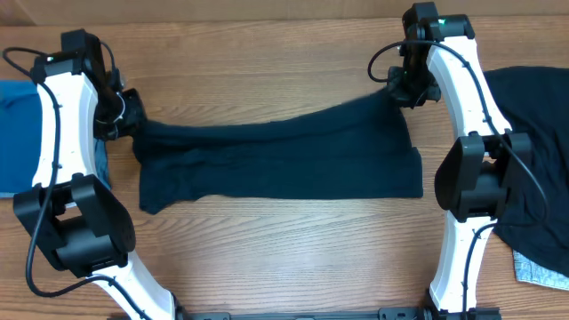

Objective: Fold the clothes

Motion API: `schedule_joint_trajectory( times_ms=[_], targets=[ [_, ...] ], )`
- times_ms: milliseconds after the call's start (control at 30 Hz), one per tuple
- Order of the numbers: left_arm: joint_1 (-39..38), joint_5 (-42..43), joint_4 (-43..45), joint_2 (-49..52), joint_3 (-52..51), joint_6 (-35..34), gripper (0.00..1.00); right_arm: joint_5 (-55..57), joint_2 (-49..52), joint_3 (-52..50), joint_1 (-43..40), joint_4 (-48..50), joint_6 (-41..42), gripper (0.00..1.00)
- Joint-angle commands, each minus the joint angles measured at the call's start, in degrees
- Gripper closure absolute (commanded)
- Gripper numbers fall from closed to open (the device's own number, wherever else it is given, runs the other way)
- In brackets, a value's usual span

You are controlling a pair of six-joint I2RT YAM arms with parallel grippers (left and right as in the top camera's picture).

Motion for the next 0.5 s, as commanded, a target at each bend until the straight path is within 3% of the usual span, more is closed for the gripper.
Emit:
schedule_joint_trajectory(
  times_ms=[0, 167, 267, 433, 467],
  targets=[
    [-0.4, 0.2, 0.1, 0.0, -3.1, -0.3, 0.95, 0.8, -2.0, -0.1, -0.2, -1.6, -0.1, 0.90],
    [-0.4, 0.2, 0.6, 0.0, -4.8, -0.3, 0.96, 0.8, -2.0, -0.5, -0.2, -1.0, -0.1, 0.87],
    [-0.4, 0.2, 1.3, 0.0, -4.8, -0.3, 0.96, 0.5, -1.9, -0.9, -0.2, 5.0, -0.2, 0.76],
    [-0.4, 0.2, 1.3, 0.0, -4.8, -0.3, 0.96, -3.1, 0.0, -3.8, -0.2, 14.5, -1.6, 0.75],
    [-0.4, 0.2, 1.4, 0.0, -4.8, -0.3, 0.96, -3.1, 0.9, -4.0, -0.2, 16.0, -1.7, 0.69]
  ],
)
